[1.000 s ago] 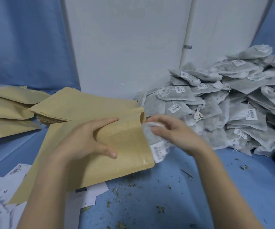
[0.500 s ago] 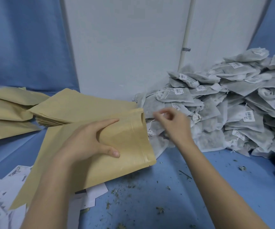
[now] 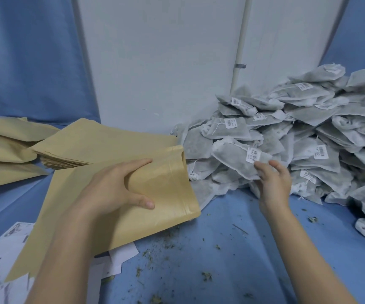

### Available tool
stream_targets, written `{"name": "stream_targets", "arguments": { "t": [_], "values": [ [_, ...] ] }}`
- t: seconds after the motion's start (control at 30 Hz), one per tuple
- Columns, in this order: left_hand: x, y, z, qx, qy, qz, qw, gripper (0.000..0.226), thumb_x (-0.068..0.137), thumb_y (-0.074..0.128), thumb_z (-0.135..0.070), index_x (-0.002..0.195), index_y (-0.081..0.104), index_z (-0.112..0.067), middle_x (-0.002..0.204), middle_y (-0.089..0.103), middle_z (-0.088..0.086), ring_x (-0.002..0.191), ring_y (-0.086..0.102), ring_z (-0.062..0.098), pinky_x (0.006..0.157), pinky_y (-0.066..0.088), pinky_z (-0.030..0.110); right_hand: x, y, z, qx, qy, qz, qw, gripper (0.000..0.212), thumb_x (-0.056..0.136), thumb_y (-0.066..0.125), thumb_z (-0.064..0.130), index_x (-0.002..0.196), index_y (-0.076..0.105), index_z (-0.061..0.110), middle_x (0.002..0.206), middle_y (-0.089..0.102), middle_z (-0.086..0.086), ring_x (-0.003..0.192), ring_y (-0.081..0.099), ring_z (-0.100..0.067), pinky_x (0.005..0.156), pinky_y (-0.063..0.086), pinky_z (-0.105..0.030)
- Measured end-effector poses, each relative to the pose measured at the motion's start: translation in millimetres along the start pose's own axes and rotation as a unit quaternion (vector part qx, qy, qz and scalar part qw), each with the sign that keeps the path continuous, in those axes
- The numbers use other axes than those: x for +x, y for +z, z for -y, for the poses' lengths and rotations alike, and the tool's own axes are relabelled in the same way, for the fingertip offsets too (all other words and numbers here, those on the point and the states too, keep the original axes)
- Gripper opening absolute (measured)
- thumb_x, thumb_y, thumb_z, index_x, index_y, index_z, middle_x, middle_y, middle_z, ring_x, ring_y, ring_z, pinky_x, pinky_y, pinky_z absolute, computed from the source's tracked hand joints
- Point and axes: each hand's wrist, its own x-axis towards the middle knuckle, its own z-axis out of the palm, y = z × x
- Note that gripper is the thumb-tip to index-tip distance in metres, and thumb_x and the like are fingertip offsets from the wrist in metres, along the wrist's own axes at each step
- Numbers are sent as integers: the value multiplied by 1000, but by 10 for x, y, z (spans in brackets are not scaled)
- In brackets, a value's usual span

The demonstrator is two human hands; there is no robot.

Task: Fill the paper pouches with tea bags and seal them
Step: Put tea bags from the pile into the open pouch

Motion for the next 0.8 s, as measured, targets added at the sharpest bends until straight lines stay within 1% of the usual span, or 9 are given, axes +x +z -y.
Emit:
{"name": "stream_targets", "arguments": {
  "t": [0.17, 0.3, 0.4, 0.47, 0.6, 0.63, 0.67, 0.73, 0.8],
  "values": [
    [-15, -11, -27, -2, -1, -1, 1000, 96, 39, 91, -44, 124, 47, -57, 126, 48, -34, 122, 42, -2, 103, 33, 25, -145, -127, 121, -84, -12, 197, 977, 24, 80, 65, 3, 94, 65, 21, 77, 69, 2, 69, 64, -13, 62, 48, -26],
    [-24, -18, -103, -22, 25, 12, 999, 95, 38, 91, -43, 123, 49, -56, 115, 43, -47, 104, 38, -30, 86, 28, -3, -428, 136, 88, -172, -35, 335, 926, 24, 76, 71, 4, 92, 65, 21, 70, 66, 3, 68, 64, -9, 62, 48, -16],
    [-12, 35, -185, -16, 38, 49, 998, 96, 38, 91, -42, 124, 50, -54, 118, 44, -46, 101, 36, -32, 80, 23, -10, -634, 605, -146, -314, -20, 431, 846, 22, 89, 55, 3, 92, 61, 23, 72, 57, -9, 64, 56, 2, 65, 45, -10],
    [-9, 68, -191, 6, 27, 73, 997, 95, 41, 91, -40, 126, 50, -51, 119, 45, -41, 107, 37, -19, 81, 24, -8, -660, 748, -244, -426, 15, 466, 775, 22, 99, 39, 10, 107, 58, 17, 79, 44, 6, 68, 43, 3, 70, 35, -10],
    [-16, 43, -109, 13, 5, 61, 998, 93, 44, 90, -42, 126, 49, -54, 114, 44, -46, 111, 42, -14, 86, 31, 5, -649, 947, 27, -522, -37, 545, 655, 36, 95, 42, 2, 65, 39, 22, 68, 35, 7, 60, 35, 0, 49, 32, 2],
    [-14, 30, -91, 4, 5, 51, 999, 94, 43, 90, -42, 127, 49, -54, 115, 45, -46, 108, 42, -20, 86, 31, 4, -652, 933, 101, -496, -90, 543, 672, 35, 92, 47, 0, 64, 44, 21, 67, 43, 6, 61, 44, 0, 53, 34, 2],
    [-14, 20, -80, -4, 4, 38, 999, 95, 42, 90, -42, 127, 49, -53, 115, 45, -47, 104, 41, -26, 84, 30, 0, -610, 921, 111, -451, -133, 508, 722, 27, 88, 52, 3, 67, 56, 20, 67, 54, 2, 65, 54, 1, 57, 37, -1],
    [-5, 11, -68, -20, -5, 14, 1000, 97, 41, 91, -41, 127, 49, -51, 115, 45, -45, 104, 41, -23, 84, 30, 1, -426, 881, 42, -357, -180, 336, 853, 12, 84, 59, 19, 79, 69, 18, 71, 66, -2, 70, 63, -8, 64, 46, -16],
    [1, 5, -56, -26, -16, -11, 999, 98, 41, 92, -38, 129, 50, -48, 119, 48, -39, 114, 43, -10, 89, 33, 10, -224, 850, -47, -340, -174, 155, 911, 18, 82, 60, 32, 92, 65, 18, 77, 65, 4, 82, 63, -14, 70, 48, -29]
  ]
}}
